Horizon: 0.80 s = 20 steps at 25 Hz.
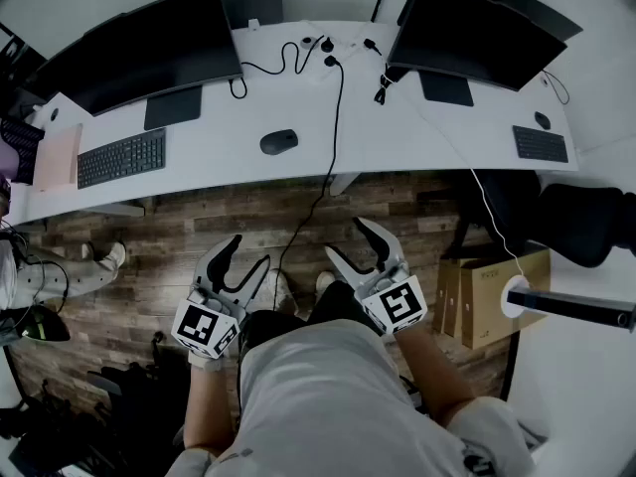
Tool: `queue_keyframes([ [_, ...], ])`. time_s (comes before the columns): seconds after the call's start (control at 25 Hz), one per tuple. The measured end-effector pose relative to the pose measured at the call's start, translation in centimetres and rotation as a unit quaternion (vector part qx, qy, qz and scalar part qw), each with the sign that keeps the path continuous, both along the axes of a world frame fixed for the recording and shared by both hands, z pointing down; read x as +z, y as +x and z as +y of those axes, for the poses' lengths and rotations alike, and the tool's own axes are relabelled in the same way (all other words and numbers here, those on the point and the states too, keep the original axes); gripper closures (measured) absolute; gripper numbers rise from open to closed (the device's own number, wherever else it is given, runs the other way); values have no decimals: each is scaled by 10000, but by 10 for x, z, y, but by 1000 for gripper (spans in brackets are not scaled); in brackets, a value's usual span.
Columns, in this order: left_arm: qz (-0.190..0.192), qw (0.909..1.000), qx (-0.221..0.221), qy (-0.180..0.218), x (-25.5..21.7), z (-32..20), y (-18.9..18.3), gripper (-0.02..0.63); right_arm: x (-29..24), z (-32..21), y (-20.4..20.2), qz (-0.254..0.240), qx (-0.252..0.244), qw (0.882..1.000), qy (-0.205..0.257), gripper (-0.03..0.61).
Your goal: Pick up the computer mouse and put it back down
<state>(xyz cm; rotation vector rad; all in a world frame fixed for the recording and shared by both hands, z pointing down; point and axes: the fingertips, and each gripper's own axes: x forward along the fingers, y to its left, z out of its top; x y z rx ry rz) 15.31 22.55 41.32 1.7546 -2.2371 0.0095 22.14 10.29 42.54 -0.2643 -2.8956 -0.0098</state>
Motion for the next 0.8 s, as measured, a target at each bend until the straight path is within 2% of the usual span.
queue_keyframes([
  [0.16,16,9999,143,44,-3,20,-6,386,0,20,-5,107,104,9999,19,319],
  [0.4,36,9993,358,69,-1,39,-38,385,-4,44,-31,45,266,9996,-100,319],
  [0.8,240,9989,401,-1,19,35,-100,385,10,32,-90,195,432,9988,-102,319],
])
